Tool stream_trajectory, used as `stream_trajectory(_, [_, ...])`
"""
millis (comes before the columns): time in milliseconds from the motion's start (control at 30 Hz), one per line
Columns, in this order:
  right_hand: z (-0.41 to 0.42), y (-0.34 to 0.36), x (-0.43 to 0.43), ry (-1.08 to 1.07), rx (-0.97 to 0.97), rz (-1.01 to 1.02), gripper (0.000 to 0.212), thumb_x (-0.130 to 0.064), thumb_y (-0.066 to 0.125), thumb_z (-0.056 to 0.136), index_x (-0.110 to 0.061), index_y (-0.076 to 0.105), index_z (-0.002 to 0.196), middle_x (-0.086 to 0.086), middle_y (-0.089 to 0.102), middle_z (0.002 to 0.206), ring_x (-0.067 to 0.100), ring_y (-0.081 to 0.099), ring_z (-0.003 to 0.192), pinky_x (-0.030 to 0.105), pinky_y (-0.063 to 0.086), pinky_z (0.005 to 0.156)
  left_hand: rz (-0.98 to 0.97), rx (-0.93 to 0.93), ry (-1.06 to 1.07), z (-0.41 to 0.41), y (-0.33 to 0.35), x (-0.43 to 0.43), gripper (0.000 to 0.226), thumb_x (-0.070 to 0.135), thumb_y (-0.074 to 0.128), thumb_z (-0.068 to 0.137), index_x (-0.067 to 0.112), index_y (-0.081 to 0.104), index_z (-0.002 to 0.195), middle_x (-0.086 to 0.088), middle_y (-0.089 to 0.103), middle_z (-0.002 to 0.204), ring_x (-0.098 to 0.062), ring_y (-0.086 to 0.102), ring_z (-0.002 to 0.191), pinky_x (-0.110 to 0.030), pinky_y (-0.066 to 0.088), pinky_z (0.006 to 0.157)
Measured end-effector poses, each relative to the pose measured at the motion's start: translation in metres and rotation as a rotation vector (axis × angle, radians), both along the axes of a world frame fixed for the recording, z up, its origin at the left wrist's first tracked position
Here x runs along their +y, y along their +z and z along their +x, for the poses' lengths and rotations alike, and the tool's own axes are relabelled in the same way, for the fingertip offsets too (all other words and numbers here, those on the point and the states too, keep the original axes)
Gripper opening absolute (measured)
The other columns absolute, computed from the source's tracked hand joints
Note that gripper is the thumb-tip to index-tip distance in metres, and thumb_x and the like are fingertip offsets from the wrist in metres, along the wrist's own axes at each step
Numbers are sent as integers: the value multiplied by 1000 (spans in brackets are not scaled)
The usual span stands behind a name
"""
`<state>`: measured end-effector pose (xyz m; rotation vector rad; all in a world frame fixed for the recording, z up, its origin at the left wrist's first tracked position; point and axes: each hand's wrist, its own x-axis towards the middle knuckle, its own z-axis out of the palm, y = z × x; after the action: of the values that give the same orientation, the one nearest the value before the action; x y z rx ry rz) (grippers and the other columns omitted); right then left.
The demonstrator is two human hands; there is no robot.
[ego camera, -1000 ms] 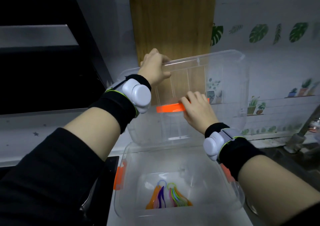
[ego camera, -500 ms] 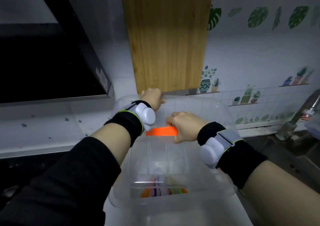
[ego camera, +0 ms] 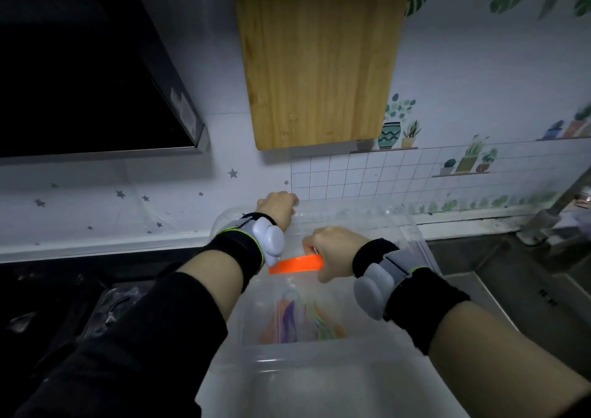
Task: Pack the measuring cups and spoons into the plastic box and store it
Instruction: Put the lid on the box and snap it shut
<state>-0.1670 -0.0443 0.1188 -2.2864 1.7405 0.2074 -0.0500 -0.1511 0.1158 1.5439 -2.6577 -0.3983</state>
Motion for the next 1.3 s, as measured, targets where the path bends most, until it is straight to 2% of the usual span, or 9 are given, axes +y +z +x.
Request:
stream_trajectory(100, [0, -8, -3, -9, -9, 22, 30, -18, 69, 68, -21, 41, 78, -2, 46, 82, 19, 44, 74, 24, 29, 54, -3, -10, -10, 0, -8, -2, 46, -1, 34, 92, 15, 47, 132, -8, 53, 131, -31, 45, 122, -41, 34, 99])
stream_trajectory(267, [-2, -18, -8, -34, -21, 64, 29, -18, 70, 69, -18, 44, 82, 0, 48, 87, 20, 46, 75, 27, 34, 61, 12, -37, -13, -2, -19, -6, 50, -4, 32, 90, 16, 47, 133, -6, 56, 129, -30, 45, 121, -39, 33, 99])
stream_trajectory(400, [0, -21, -14, -19, 1, 83, 30, -20, 71, 70, -19, 43, 83, 0, 48, 87, 19, 44, 75, 23, 28, 53, 36, -55, -8, -2, -26, -10, 53, -6, 31, 87, 16, 47, 133, -8, 56, 129, -30, 46, 121, -40, 35, 101])
stream_trajectory(533, [1, -24, -20, 5, 13, 103, 30, -21, 71, 72, -19, 43, 84, 0, 49, 87, 19, 43, 76, 21, 25, 51, 80, -54, -8, -1, -30, -15, 52, -6, 31, 87, 14, 47, 132, -9, 54, 130, -29, 47, 122, -40, 36, 102])
stream_trajectory(900, [6, -20, -32, 0, 57, 239, 29, -24, 70, 78, -13, 45, 88, 3, 49, 89, 21, 46, 78, 20, 29, 51, 148, -24, -11, -1, -31, -20, 51, -6, 32, 89, 13, 49, 133, -11, 56, 130, -28, 48, 124, -42, 39, 104])
stream_trajectory(1000, [7, -17, -34, -4, 93, 273, 26, -25, 69, 80, -10, 51, 92, 5, 53, 90, 21, 48, 78, 20, 31, 52, 153, -43, -30, -2, -31, -20, 49, -5, 32, 91, 12, 47, 134, -12, 53, 133, -29, 47, 123, -42, 38, 104])
stream_trajectory(1133, [-1, -14, -33, -32, 131, 299, 25, -24, 68, 81, -10, 53, 95, 5, 53, 94, 20, 48, 80, 19, 31, 51, 246, -52, -114, -3, -25, -19, 58, -5, 30, 94, 15, 26, 148, -11, 35, 150, -29, 36, 136, -33, 29, 111])
stream_trajectory(1233, [-12, -12, -30, -73, 127, 328, 25, -21, 69, 81, -12, 48, 91, 4, 50, 93, 19, 46, 80, 18, 30, 49, 233, -128, -169, -6, -21, -13, 63, -4, 32, 95, 18, 15, 151, -12, 21, 157, -30, 24, 142, -37, 16, 115])
stream_trajectory(1300, [-19, -10, -28, -92, 137, 345, 25, -19, 68, 81, -13, 46, 89, 3, 49, 93, 19, 44, 81, 18, 30, 50, 190, -166, -162, -7, -22, -11, 61, 0, 36, 95, 17, 15, 150, -10, 21, 157, -28, 23, 143, -41, 9, 117])
